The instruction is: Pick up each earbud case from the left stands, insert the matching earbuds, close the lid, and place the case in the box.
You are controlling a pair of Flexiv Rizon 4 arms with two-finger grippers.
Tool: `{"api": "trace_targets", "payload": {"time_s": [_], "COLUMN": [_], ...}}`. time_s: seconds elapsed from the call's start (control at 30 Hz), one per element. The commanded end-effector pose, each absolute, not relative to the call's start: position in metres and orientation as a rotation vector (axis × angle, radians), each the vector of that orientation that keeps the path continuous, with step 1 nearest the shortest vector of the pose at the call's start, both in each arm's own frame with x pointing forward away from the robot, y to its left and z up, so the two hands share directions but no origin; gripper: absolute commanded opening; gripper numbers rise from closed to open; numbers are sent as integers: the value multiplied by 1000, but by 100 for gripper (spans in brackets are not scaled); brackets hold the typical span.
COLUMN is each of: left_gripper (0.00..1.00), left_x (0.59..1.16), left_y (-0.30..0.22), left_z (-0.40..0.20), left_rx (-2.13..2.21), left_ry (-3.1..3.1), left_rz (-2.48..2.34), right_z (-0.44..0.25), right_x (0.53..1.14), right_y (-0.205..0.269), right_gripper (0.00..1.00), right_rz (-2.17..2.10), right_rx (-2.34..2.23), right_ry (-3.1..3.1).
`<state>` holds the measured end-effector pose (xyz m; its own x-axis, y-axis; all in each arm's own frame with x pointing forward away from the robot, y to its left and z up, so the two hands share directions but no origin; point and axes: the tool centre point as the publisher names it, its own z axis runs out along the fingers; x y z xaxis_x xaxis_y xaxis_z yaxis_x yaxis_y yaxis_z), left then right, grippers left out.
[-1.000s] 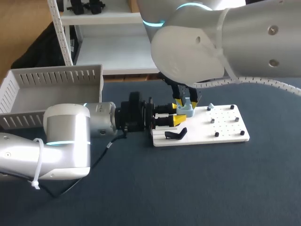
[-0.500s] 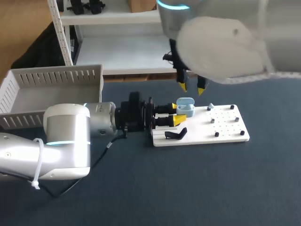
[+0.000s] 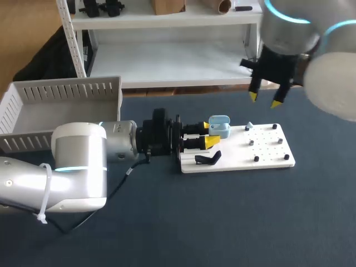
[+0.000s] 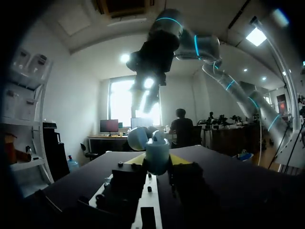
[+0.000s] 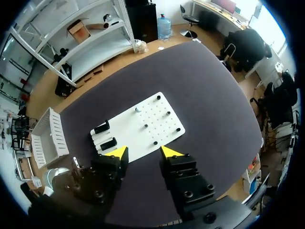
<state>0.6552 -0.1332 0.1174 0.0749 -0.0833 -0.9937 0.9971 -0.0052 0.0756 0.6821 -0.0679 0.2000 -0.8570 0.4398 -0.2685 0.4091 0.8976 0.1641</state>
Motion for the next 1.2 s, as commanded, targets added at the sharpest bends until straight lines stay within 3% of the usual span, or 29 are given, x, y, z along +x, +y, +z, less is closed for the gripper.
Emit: {"api": "trace_targets", "payload": {"time_s": [0.03,0.47,0.9,1.2], "left_gripper": [0,0,0,0], "left_x": [655,655,655,655], "left_y": [-133,-133,-133,-133], "left_z": [116,116,116,116], "left_rx": [1187,1187,1187,1187], "left_ry": [1084,1084,1084,1084], "left_rz": [-1198,-1198,-1198,-1198], "right_z": [190,135,80,68], "right_x": [699,739,752,755], "right_y": [-82,-81,-75,-71], "right_gripper": [47,44,50,43], "right_rz": [437,360,323,348], "right_rx": [534,237,304,403], "right_ry": [2745,2788,2797,2779]}}
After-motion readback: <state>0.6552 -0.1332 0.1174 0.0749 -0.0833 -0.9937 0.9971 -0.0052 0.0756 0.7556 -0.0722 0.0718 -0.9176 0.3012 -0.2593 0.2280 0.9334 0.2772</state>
